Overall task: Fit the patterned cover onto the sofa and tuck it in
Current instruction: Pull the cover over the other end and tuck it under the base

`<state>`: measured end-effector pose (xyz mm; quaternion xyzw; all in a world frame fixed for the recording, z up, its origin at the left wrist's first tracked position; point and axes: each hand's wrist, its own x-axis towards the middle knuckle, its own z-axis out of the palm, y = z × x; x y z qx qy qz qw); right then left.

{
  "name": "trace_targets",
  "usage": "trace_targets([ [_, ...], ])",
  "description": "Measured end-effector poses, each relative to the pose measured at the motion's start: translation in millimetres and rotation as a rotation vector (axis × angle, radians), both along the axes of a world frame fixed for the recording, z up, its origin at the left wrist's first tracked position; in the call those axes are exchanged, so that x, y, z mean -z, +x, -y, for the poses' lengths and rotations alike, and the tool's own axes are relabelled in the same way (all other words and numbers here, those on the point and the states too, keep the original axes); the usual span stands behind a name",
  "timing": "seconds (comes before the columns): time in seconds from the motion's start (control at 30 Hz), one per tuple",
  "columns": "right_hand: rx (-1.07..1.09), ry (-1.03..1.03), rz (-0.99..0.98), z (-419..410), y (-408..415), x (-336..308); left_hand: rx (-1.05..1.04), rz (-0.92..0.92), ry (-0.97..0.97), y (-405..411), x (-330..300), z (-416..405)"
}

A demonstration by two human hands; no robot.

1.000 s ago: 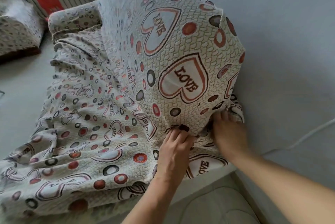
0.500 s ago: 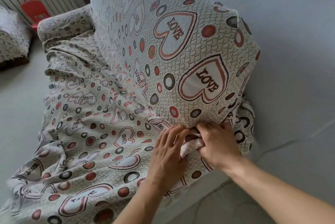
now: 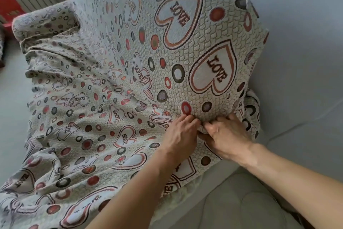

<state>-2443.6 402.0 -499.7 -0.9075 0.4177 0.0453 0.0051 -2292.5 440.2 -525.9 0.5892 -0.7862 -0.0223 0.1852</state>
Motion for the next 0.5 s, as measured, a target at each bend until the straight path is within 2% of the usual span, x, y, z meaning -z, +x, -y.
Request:
trace_targets([
  [0.13, -0.048, -0.127, -0.045, -13, 6, 20, -0.016, 0.023, 0.051, 3, 23, -11],
  [0.23, -0.008, -0.239, 0.026, -17, 5, 28, -0.037, 0.059, -0.047, 3, 30, -19],
  [0.4, 0.032, -0.069, -0.005, -8, 12, 21, -0.083, -0.044, -0.113, -1, 23, -21],
  [0.5, 0.056, -0.025, 0.105, 0, 14, 13, -0.110, -0.102, -0.058, -2, 11, -4],
])
